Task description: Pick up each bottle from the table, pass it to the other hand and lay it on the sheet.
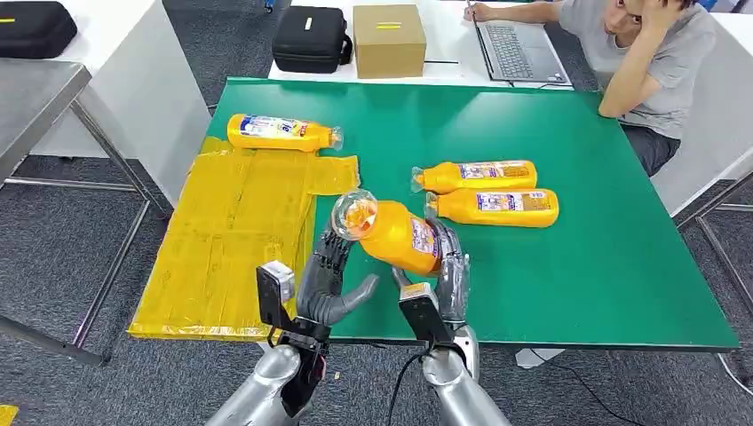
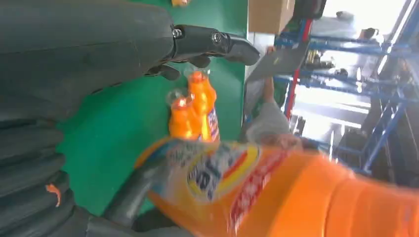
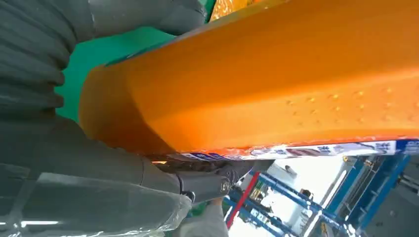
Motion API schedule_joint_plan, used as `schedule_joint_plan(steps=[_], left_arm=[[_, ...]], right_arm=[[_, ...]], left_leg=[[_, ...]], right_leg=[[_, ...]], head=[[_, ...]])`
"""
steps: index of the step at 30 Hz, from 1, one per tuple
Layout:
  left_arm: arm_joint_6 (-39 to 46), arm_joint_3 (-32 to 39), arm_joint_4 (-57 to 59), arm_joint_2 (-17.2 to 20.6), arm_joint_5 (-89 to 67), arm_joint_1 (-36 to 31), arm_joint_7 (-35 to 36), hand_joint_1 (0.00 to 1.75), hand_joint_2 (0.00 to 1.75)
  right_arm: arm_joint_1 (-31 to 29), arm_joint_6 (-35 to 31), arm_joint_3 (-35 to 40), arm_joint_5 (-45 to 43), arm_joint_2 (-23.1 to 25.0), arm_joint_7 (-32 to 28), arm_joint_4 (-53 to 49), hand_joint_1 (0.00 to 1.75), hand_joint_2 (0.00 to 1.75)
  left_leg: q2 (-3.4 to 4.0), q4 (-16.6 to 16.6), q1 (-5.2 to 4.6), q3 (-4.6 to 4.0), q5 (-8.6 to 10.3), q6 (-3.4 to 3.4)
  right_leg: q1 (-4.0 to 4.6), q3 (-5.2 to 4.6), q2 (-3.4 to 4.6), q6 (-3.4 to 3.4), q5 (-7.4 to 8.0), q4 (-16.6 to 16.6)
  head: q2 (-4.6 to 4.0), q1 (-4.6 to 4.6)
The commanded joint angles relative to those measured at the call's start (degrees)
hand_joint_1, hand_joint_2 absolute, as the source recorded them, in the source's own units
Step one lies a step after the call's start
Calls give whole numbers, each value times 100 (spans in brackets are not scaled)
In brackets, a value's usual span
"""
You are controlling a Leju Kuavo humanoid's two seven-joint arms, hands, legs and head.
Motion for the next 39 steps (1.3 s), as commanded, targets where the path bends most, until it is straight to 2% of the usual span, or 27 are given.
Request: schedule_joint_plan(steps=[1,14,21,39], left_arm=[[-73,-450,358,34,29,-334,52,0,175],[-38,-623,407,35,73,-418,4,0,175],[754,-575,560,-103,-242,-579,-345,0,175],[1192,-380,764,-211,-189,-729,-464,0,175]], right_arm=[[-581,-37,346,-121,-55,0,826,175,175],[-907,-37,452,-249,88,0,1269,175,175],[-843,-37,333,180,259,0,1345,175,175],[-625,-37,516,365,279,0,1073,175,175]], left_leg=[[9,-4,-1,15,-5,-6],[12,-3,-1,25,-9,-11],[1,-2,2,10,-3,-7],[0,-3,1,17,-4,-13]], right_leg=[[0,12,5,-6,-3,-2],[0,20,6,-9,-8,1],[2,9,-3,-6,-4,-1],[2,14,-5,-8,-8,1]], head=[[0,-2],[0,-2],[-2,0],[0,-2]])
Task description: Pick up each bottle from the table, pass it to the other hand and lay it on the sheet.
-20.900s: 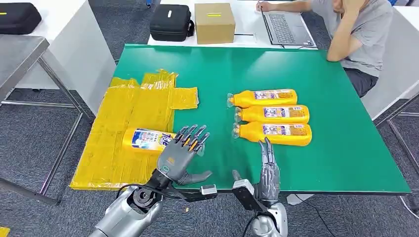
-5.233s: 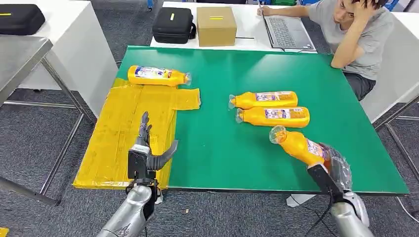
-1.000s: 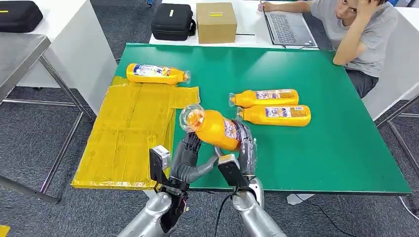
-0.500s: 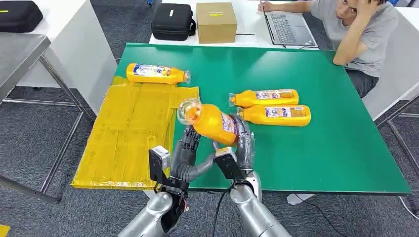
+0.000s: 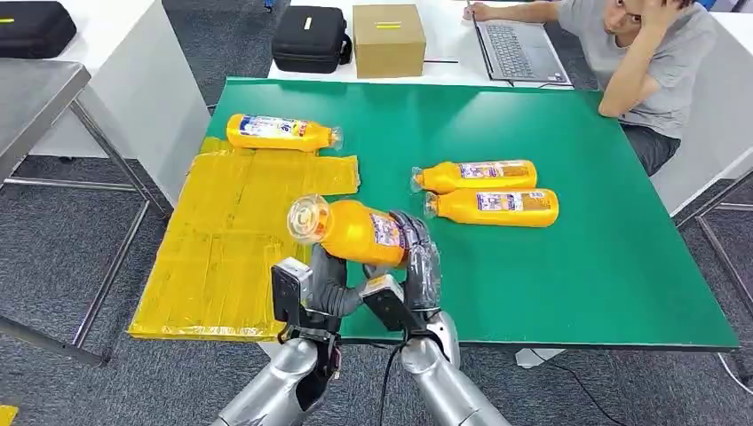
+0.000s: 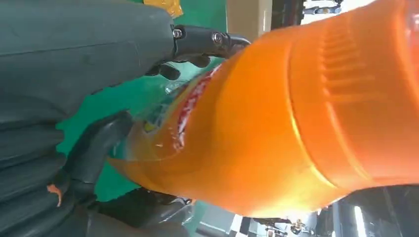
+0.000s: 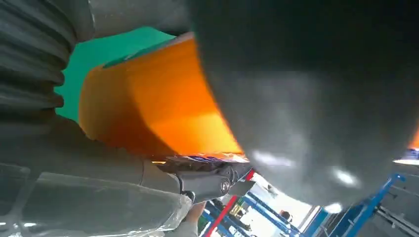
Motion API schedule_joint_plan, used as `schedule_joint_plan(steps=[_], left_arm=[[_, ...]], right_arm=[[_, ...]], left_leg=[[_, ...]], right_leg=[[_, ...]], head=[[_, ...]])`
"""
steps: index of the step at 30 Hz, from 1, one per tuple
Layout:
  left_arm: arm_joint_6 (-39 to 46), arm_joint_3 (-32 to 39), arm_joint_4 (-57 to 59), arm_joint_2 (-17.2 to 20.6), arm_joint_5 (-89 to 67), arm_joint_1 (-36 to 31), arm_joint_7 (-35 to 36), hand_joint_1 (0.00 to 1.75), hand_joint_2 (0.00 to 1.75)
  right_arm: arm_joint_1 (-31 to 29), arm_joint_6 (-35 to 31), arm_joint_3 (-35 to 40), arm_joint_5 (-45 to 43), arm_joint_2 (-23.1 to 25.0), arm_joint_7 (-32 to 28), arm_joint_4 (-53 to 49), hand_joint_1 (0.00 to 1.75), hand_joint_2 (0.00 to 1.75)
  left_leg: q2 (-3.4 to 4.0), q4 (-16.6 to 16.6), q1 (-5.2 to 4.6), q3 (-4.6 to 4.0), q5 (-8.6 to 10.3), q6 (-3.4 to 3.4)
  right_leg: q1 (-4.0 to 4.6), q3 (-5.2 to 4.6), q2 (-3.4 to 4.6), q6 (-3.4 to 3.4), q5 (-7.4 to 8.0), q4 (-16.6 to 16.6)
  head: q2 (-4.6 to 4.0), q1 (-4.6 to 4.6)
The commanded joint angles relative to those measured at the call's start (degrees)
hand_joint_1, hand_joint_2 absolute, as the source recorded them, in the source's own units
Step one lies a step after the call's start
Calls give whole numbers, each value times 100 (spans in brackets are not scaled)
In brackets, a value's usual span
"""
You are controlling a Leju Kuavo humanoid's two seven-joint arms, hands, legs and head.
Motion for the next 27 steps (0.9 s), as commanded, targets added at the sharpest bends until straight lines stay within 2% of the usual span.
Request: schedule_joint_plan(steps=[1,19,22,23,24,25,27], left_arm=[[136,-34,469,-1,18,-369,-44,0,175],[-29,-74,531,-65,130,-490,-11,0,175],[-180,-108,539,-102,246,-505,35,0,175],[-303,-143,549,-117,313,-515,90,38,175],[-368,-185,570,-132,347,-523,119,147,175],[-379,-201,578,-139,350,-523,122,175,175],[-405,-243,610,-155,358,-525,120,175,175]], right_arm=[[-51,-2,219,-33,-25,2,199,175,175],[-213,-2,321,-94,-94,2,445,175,175],[-240,-2,186,171,-79,2,453,175,175],[-263,-2,183,218,-84,2,441,175,175],[-255,-2,95,382,-84,2,390,175,175],[-258,-2,83,378,-81,2,384,175,175],[-284,-2,115,337,-102,2,379,175,175]], left_leg=[[1,-4,1,22,-8,-10],[0,-3,0,14,-4,-7],[1,-2,0,14,-5,-7],[1,-1,-1,23,-9,-9],[-1,-1,-1,15,-5,-7],[-1,-2,0,10,-2,-6],[-3,-2,-1,12,-3,-7]], right_leg=[[2,22,-5,-9,-9,-1],[0,13,-4,-6,-6,0],[1,13,-3,-6,-6,1],[0,21,-5,-8,-12,5],[0,14,-6,-6,-7,3],[0,9,-5,-5,-4,1],[0,12,-7,-5,-6,2]], head=[[0,-2],[0,-2],[0,-2],[0,-2],[0,-2],[0,-2],[0,-2]])
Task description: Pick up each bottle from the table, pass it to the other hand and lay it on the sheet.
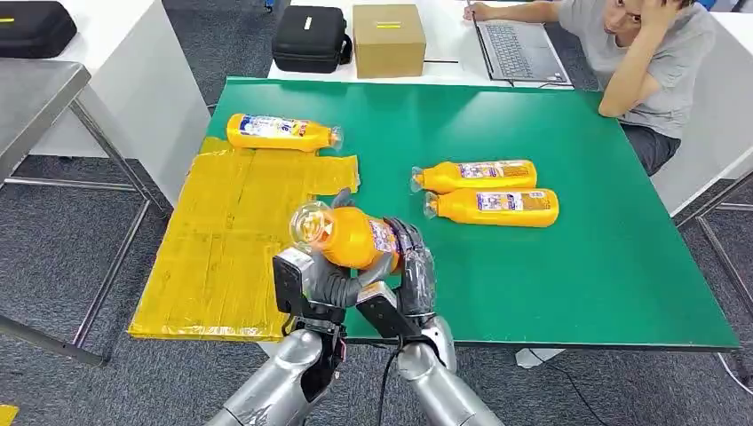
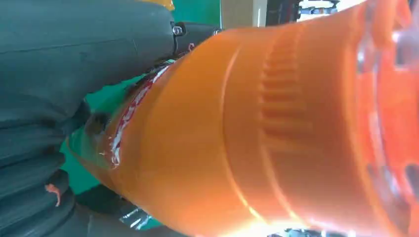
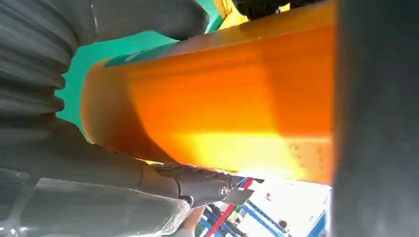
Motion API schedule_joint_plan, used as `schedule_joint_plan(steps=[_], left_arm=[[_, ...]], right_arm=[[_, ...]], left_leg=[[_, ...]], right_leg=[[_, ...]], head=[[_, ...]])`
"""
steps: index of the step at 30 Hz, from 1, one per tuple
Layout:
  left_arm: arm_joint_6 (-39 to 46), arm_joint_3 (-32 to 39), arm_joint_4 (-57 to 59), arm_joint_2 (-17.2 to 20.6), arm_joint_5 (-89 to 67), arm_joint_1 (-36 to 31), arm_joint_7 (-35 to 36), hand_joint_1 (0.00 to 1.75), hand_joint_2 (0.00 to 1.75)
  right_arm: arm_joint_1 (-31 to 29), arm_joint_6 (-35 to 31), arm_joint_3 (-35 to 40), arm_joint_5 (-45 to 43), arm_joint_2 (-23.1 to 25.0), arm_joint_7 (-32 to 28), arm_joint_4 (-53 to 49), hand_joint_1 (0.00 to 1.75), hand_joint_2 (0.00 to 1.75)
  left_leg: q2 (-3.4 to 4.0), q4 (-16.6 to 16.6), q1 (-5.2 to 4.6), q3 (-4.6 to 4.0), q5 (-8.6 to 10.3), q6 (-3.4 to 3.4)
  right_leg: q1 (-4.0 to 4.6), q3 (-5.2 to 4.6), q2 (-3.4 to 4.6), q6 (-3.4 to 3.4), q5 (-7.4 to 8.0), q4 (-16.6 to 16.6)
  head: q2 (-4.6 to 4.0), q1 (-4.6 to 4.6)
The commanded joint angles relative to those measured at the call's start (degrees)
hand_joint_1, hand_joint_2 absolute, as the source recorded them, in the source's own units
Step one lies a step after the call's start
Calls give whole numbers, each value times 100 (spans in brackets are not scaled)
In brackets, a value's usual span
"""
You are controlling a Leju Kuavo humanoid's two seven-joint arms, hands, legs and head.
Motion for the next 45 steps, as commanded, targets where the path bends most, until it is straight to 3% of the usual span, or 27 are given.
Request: schedule_joint_plan(steps=[1,9,10,11,13,21,26,29,36,37,38,39,43,45], left_arm=[[-256,-253,460,-53,135,-308,102,175,175],[-258,-217,552,-68,251,-372,49,175,175],[-259,-222,575,-67,281,-415,20,175,175],[-257,-219,588,-72,302,-430,17,175,175],[-203,-199,606,-81,315,-439,12,175,175],[86,-129,793,-74,263,-580,11,175,175],[1128,-73,1109,68,-360,-713,-308,175,175],[1128,-73,1109,68,-360,-713,-308,175,175],[2449,68,694,417,-1498,-503,-308,175,175],[2368,255,721,415,-1546,-461,-308,175,175],[2339,347,743,395,-1537,-455,-308,175,175],[2287,422,796,390,-1525,-477,-308,175,175],[2722,676,1039,453,-1832,-573,-308,175,175],[2739,2200,1019,250,-3628,-466,-308,175,175]], right_arm=[[-308,-2,15,231,-133,-9,280,175,175],[-279,-2,270,112,-173,-9,398,171,175],[-295,-2,331,11,-177,-9,505,141,175],[-329,-2,375,-92,-179,-9,607,66,175],[-338,-2,385,-207,-190,-9,636,0,175],[-281,-2,525,-632,-333,-9,656,0,175],[12,-2,72,-395,-360,-9,521,0,175],[12,-2,72,-395,-360,-9,521,0,175],[193,-2,188,-656,-458,-9,302,0,175],[202,-2,-15,-542,-419,-9,435,0,175],[207,-2,254,-627,-435,-9,205,0,175],[106,-2,81,-431,-198,-9,413,0,175],[189,-2,-10,-549,-147,-9,460,0,175],[180,-2,92,-717,-197,-9,477,0,175]], left_leg=[[-1,-2,0,11,-3,-5],[2,4,-1,35,-17,-13],[1,-3,1,22,-7,-7],[2,0,-1,35,-15,-11],[2,-2,2,13,-4,-6],[-3,-3,2,16,-4,-7],[-5,-5,-1,34,-9,-10],[-1,-5,1,19,-4,-7],[13,-9,-2,35,-12,-12],[12,-9,0,24,-7,-9],[14,-6,0,17,-6,-8],[17,-6,-2,31,-13,-12],[18,-5,0,19,-9,-10],[14,-6,1,12,-4,-8]], right_leg=[[1,11,-5,-5,-5,-1],[1,33,-7,-12,-20,9],[2,21,-5,-7,-8,-1],[1,33,-6,-11,-17,5],[2,13,-2,-5,-4,-2],[2,16,-8,-6,-5,-2],[1,35,-13,-10,-14,-2],[2,18,-5,-6,-6,-4],[0,29,5,-10,-12,-1],[1,20,6,-8,-5,-4],[1,13,9,-7,-4,-2],[0,25,10,-11,-11,2],[1,13,12,-9,-5,3],[2,7,10,-7,-1,-1]], head=[[0,2],[0,0],[0,2],[0,0],[0,2],[0,0],[0,0],[0,0],[0,0],[0,0],[0,0],[0,2],[0,2],[0,0]])
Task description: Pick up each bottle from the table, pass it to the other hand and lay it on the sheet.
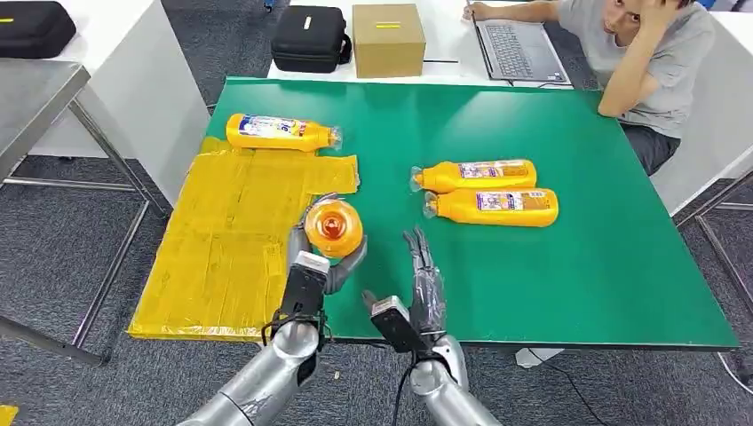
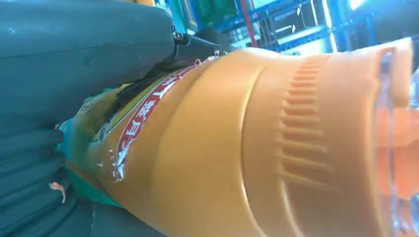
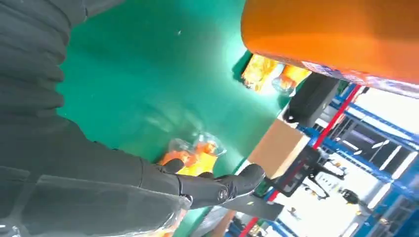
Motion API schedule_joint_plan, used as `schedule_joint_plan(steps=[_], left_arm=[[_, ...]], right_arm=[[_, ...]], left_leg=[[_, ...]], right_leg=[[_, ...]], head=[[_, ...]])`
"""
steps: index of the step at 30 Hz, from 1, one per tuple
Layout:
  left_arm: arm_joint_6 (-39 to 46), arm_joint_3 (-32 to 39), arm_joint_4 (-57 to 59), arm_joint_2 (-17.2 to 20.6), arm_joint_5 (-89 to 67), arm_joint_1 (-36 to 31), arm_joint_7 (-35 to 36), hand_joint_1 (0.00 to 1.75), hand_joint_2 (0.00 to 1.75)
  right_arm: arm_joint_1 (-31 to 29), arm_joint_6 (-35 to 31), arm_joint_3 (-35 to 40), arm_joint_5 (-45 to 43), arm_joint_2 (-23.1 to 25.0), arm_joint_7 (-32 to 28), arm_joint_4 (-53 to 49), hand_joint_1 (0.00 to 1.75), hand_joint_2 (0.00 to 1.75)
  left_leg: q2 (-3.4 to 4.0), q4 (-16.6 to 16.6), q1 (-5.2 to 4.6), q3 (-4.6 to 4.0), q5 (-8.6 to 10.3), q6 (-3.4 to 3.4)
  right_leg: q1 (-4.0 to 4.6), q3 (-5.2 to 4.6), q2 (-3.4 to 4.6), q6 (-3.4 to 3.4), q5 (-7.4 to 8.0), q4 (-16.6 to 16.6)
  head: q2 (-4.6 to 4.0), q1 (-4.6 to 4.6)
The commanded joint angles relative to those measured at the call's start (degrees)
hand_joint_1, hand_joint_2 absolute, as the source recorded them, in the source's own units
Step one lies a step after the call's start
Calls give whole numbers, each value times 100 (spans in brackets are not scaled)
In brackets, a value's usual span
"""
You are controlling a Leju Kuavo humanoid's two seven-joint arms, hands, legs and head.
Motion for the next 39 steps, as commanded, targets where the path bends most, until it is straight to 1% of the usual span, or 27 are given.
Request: schedule_joint_plan(steps=[1,4,5,6,7,8,9,10,11,12,15,17,21,23,24,25,27,28,29,30,32,33,34,35,36,38,39], left_arm=[[354,1946,393,97,-2067,-124,11,175,175],[354,1946,393,97,-2067,-124,11,175,175],[354,1946,393,97,-2067,-124,11,175,175],[354,1946,393,97,-2067,-124,11,175,175],[354,2195,576,86,-2001,-207,11,175,175],[354,2910,289,10,-3154,-97,11,175,175],[354,3555,88,-162,-4129,-16,11,175,175],[354,3843,39,-176,-4593,-16,11,175,175],[354,4071,-45,-193,-4954,-3,11,175,175],[354,4071,-45,-193,-4954,-3,11,175,175],[354,4923,-315,-319,-6017,-2,11,175,175],[354,5269,-444,-383,-6496,-8,11,175,175],[354,5991,-615,-394,-7944,-44,108,175,175],[354,5999,-637,-394,-8198,-36,233,175,175],[354,5999,-637,-394,-8198,-36,233,175,175],[354,5918,-631,-370,-8566,-17,540,175,175],[354,5373,-551,-131,-9068,40,1309,175,175],[354,4877,-394,125,-9297,76,1925,175,175],[354,4516,-301,284,-9297,81,2276,175,175],[354,3885,24,534,-9292,23,2931,175,175],[354,3885,24,534,-9292,23,2931,175,175],[354,3885,24,534,-9292,23,2931,175,175],[354,3640,167,666,-9297,1,3135,175,175],[354,3231,332,784,-9297,-62,3513,175,175],[354,2481,877,1047,-9297,-271,4093,175,175],[354,2279,1351,1037,-9297,-391,4241,175,175],[354,2279,1351,1037,-9297,-391,4241,175,175]], right_arm=[[-89,0,-59,-304,52,-7,239,0,175],[-89,0,-59,-304,52,-7,239,0,175],[-89,0,-59,-304,52,-7,239,0,175],[-89,0,-59,-304,52,-7,239,0,175],[-75,0,-75,-296,45,-7,219,0,175],[-59,0,-70,-307,53,-7,221,0,175],[-49,0,-27,-360,43,-7,218,0,175],[-31,0,-64,-331,44,-7,206,0,175],[-25,0,-86,-310,49,-7,208,0,175],[-25,0,-86,-310,49,-7,208,0,175],[19,0,-217,-306,53,-7,190,0,175],[27,0,-261,-304,48,-7,194,0,175],[33,0,-218,-438,42,-7,177,0,175],[36,0,-200,-476,41,-7,177,0,175],[36,0,-200,-476,41,-7,177,0,175],[48,0,-195,-485,36,-7,166,0,175],[58,0,-147,-588,16,-7,166,0,175],[59,0,-146,-609,9,-7,176,0,175],[57,0,-158,-614,8,-7,181,0,175],[65,0,-161,-653,8,-7,171,0,175],[65,0,-161,-653,8,-7,171,0,175],[65,0,-161,-653,8,-7,171,0,175],[67,0,-157,-675,10,-7,162,0,175],[57,0,-138,-693,6,-7,162,0,175],[42,0,-103,-735,10,-7,181,0,175],[47,0,-81,-788,-21,-7,163,0,175],[47,0,-81,-788,-21,-7,163,0,175]], left_leg=[[23,-7,0,33,-10,-12],[11,-4,0,15,-1,-11],[18,-1,-1,33,-11,-16],[19,-5,0,24,-4,-15],[10,-4,-1,13,1,-12],[9,-4,1,29,-6,-17],[6,-4,1,19,-1,-15],[13,-4,-1,32,-8,-18],[18,0,3,20,-8,-17],[19,0,3,12,-4,-15],[21,2,2,31,-13,-20],[14,0,4,5,1,-14],[17,0,2,18,-4,-19],[13,-1,2,7,2,-16],[18,0,1,20,-4,-21],[12,1,1,17,-2,-20],[5,2,1,21,-4,-23],[5,-3,1,16,1,-21],[6,-4,1,12,3,-19],[6,-7,0,30,-2,-25],[0,-6,-1,16,3,-21],[5,-6,-1,29,-3,-25],[5,-5,0,18,1,-22],[7,-3,0,32,-6,-27],[-8,-6,-1,15,5,-22],[-16,-7,-1,12,7,-21],[-12,-8,-3,26,3,-24]], right_leg=[[1,22,16,-11,-7,-1],[0,10,8,-5,-3,3],[0,24,11,-10,-13,9],[1,14,13,-8,-6,3],[-1,6,4,-6,-3,3],[1,20,1,-11,-11,6],[1,11,1,-9,-6,3],[0,20,6,-12,-13,8],[4,12,13,-10,-8,7],[2,4,15,-8,-4,7],[2,19,13,-12,-16,14],[4,-3,9,-6,-1,6],[3,5,11,-9,-8,11],[1,-3,10,-6,-3,11],[2,7,12,-10,-9,15],[1,5,6,-9,-10,15],[1,10,-2,-11,-15,18],[1,5,0,-9,-9,12],[1,1,2,-7,-5,10],[0,16,0,-13,-14,13],[-1,6,-4,-9,-8,12],[-1,16,-1,-13,-15,15],[0,5,-1,-10,-9,12],[1,17,-3,-14,-18,18],[0,6,-13,-10,-10,12],[-1,6,-19,-8,-8,11],[-2,16,-17,-11,-14,13]], head=[[0,-2],[0,0],[0,0],[0,-2],[0,-2],[0,0],[0,-2],[0,-2],[0,0],[0,-2],[0,0],[0,0],[0,0],[0,0],[0,0],[0,0],[0,0],[0,0],[0,-2],[0,0],[0,0],[0,0],[0,0],[0,0],[0,0],[0,2],[0,-2]])
